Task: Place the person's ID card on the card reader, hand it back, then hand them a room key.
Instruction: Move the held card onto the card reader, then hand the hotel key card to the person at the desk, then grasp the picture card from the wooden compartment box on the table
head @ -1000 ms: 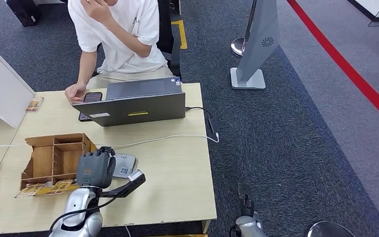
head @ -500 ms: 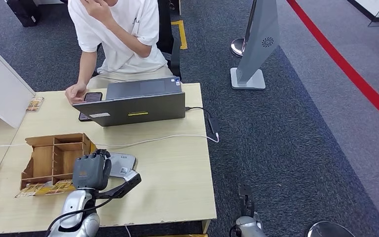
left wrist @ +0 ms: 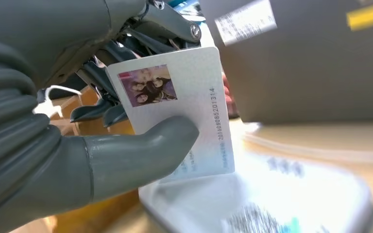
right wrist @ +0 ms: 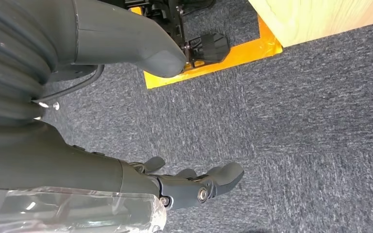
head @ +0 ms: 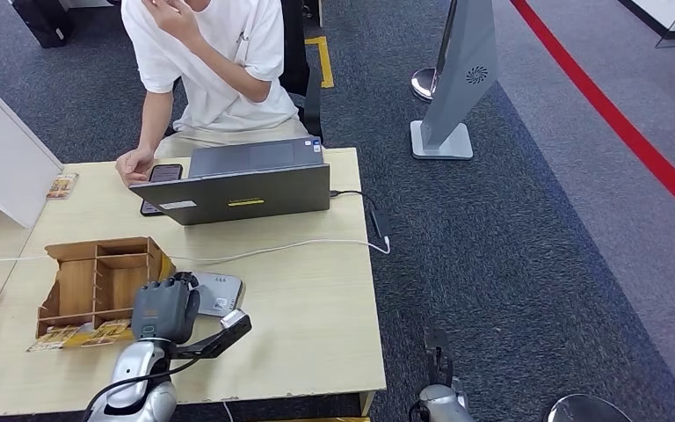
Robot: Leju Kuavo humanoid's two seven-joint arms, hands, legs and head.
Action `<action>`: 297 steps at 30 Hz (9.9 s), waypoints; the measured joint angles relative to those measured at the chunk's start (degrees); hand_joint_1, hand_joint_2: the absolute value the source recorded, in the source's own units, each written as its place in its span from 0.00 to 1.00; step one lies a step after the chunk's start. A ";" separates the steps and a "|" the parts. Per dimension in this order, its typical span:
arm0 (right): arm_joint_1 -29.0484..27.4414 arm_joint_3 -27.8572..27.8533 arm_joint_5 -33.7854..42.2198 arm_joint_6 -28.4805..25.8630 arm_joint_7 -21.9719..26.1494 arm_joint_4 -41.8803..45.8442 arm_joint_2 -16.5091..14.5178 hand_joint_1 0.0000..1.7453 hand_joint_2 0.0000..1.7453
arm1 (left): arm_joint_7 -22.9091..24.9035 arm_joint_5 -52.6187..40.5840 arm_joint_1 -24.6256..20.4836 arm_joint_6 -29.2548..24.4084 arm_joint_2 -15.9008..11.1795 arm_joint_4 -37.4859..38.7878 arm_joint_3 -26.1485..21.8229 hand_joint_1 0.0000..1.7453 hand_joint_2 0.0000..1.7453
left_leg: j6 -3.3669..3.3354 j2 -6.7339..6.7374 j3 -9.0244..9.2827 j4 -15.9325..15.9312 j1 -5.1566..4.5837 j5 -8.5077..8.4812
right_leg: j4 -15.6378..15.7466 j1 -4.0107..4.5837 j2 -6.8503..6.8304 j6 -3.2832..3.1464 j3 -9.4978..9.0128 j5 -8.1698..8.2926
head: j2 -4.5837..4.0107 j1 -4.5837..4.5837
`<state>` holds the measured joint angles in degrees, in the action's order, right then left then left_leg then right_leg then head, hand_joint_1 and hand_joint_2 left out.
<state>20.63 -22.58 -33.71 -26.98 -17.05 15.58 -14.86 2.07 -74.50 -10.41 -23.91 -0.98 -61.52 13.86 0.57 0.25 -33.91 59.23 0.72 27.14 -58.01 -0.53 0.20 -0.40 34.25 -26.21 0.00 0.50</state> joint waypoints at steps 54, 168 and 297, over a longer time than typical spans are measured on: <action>3.69 0.55 -8.23 2.96 -1.97 -0.36 -3.22 0.00 1.00 | -1.08 -6.38 -34.75 -14.87 5.24 3.72 1.87 1.00 1.00 | 0.00 -0.17 -0.16 0.01 0.01 -0.52 | -0.05 0.00 -0.12 -0.01 0.14 0.40 | 0.00 0.05; 2.07 -2.49 -10.27 1.88 -1.66 -0.20 0.57 0.00 1.00 | -42.10 4.43 3.60 -16.37 6.79 7.36 -40.13 0.00 1.00 | 0.07 -0.20 -0.39 -0.07 0.02 -0.30 | -0.05 0.00 -0.16 0.08 0.34 0.18 | 0.00 0.04; 3.10 -2.47 -12.43 2.35 -4.04 -0.24 -0.26 0.00 1.00 | -42.07 -3.97 10.50 -16.39 4.10 -7.25 -42.98 0.00 1.00 | 0.06 -0.19 -0.37 -0.09 0.03 -0.25 | -0.07 0.01 -0.15 0.00 0.36 0.06 | 0.00 0.04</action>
<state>23.73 -25.05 -46.14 -24.63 -21.09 15.35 -15.12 -40.00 -78.47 0.09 -40.30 3.12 -68.76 -29.12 0.63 0.06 -34.28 59.14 0.74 26.89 -58.08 -0.52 0.04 -0.40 34.61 -26.15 0.00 0.55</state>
